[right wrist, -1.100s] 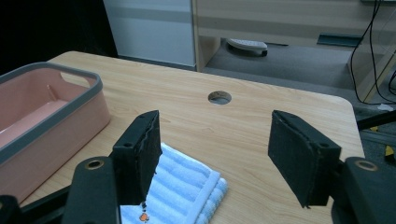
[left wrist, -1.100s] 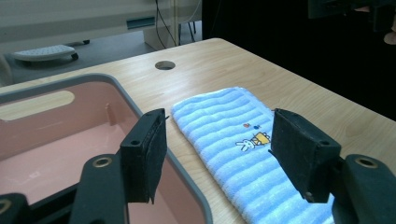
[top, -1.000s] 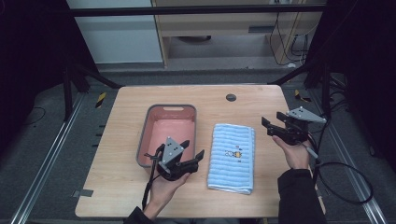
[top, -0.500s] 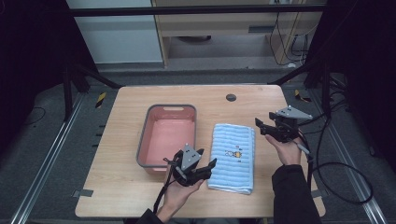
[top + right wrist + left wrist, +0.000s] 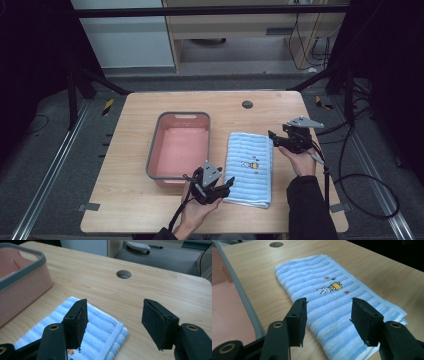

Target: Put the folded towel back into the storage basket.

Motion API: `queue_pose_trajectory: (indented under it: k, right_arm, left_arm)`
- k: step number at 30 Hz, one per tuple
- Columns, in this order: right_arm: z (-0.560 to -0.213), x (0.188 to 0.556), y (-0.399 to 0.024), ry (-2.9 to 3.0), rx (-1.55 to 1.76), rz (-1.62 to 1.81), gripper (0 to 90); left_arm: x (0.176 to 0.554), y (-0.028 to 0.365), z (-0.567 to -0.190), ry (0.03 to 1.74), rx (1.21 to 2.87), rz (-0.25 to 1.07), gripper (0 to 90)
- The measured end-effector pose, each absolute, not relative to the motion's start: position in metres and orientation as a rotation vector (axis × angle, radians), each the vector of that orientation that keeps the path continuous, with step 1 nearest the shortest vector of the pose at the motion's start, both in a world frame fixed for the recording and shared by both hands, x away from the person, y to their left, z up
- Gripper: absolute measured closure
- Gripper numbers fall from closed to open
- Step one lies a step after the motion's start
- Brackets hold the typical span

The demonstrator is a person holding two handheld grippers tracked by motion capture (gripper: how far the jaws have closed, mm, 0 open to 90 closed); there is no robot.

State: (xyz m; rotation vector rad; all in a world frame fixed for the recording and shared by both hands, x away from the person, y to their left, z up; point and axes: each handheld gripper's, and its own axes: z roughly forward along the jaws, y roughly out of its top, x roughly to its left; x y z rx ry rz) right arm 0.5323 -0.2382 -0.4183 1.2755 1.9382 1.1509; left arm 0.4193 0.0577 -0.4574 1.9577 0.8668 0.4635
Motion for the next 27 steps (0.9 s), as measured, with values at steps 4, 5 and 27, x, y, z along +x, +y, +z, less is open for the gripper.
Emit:
queue_pose_trajectory:
  k: [4, 5, 27]
  right_arm:
    - [-0.432, 0.537, -0.236, 1.959, 1.301, 1.132, 37.8]
    - [-0.435, 0.538, -0.236, 1.966, 1.300, 1.123, 37.9]
    - [-0.470, 0.550, -0.231, 2.023, 1.365, 1.045, 42.0]
  left_arm:
    - [0.420, 0.056, -0.466, 0.882, 1.977, 0.460, 46.6]
    - [0.420, 0.056, -0.466, 0.882, 1.977, 0.460, 47.0]
    - [0.418, 0.046, -0.495, 0.915, 2.068, 0.453, 49.4]
